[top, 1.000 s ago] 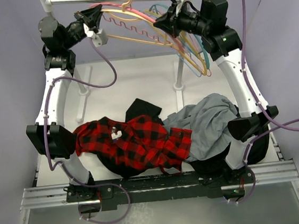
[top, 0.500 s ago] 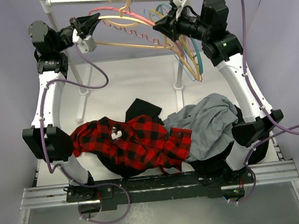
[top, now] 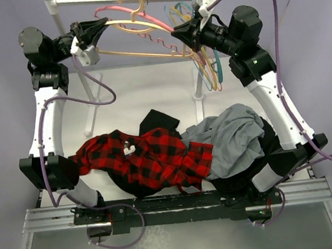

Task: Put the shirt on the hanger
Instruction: Pick up the hanger from the clothesline.

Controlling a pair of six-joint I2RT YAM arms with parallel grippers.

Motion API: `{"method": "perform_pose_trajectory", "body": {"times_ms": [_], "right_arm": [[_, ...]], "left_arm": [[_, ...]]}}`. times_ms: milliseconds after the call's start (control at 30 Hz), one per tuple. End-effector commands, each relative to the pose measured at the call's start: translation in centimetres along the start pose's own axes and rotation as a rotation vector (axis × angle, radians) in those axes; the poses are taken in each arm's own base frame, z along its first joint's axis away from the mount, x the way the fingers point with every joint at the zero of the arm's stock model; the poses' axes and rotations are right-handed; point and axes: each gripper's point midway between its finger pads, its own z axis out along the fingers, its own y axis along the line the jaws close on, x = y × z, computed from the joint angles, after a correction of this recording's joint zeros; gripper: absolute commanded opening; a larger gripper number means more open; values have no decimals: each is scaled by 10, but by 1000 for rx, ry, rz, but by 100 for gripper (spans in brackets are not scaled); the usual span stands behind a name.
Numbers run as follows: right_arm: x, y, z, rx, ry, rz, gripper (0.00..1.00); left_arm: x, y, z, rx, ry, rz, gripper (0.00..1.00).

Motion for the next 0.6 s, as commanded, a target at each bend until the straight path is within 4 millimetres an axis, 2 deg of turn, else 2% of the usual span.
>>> {"method": "perform_pose_trajectory", "body": {"times_ms": [0, 67, 133, 233, 300, 400, 467, 567], "right_arm": [[-10, 0, -9, 66, -34, 20, 0], [0, 7, -13, 58, -25, 54, 0], [2, 16, -20, 35, -30, 82, 0], [1, 30, -29, -3, -39, 111, 0], [-2, 36, -35, -15, -60, 132, 0], [-3, 39, -37, -16, -66, 142, 0], [1, 37, -36, -3, -61, 149, 0], [7, 42, -30, -1, -55, 160, 0]], "left_arm": [[-84, 16, -20, 12, -89, 88, 0], [-93, -2, -32, 56, -98, 59, 0], [-97, -19, -43, 78, -91, 55, 0], [-88, -39, -57, 104, -30, 8, 0], [-75, -74, -66, 191, 41, 10, 0], [-77, -123, -79, 298, 47, 68, 0], [-83, -141, -85, 310, 47, 75, 0], [-94, -155, -90, 331, 48, 95, 0]]}}
